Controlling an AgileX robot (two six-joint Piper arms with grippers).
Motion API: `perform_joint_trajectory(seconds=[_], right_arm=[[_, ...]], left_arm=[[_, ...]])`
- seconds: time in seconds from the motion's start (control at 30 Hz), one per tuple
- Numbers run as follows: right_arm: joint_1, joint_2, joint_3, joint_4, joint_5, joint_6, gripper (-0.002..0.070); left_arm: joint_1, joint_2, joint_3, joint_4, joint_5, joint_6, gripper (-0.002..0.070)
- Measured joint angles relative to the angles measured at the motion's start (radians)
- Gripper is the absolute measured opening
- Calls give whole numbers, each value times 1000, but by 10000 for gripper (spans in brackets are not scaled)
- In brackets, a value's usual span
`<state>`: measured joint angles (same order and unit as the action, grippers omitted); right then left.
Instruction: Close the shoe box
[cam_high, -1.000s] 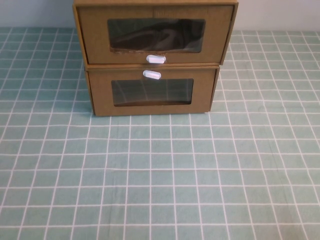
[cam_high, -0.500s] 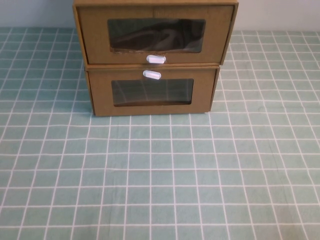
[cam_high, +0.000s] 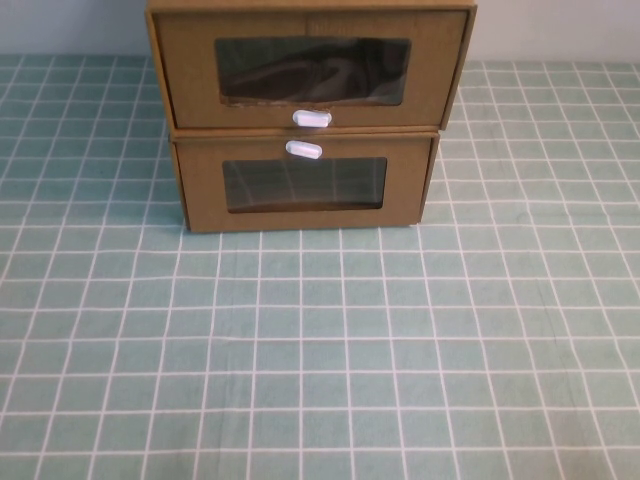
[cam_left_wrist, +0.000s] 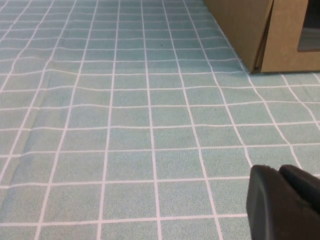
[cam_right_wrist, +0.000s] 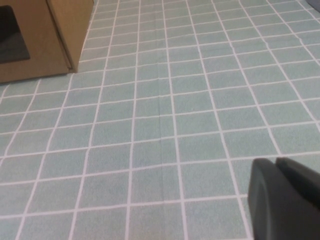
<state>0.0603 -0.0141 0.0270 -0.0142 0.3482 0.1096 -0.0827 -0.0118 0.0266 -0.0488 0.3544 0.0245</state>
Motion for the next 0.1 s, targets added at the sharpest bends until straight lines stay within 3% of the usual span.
perform_joint_trajectory(seconds=[0.1], right_arm=[[0,0,0,0,0,0,-11]], left_arm=[[0,0,0,0,0,0,-5]])
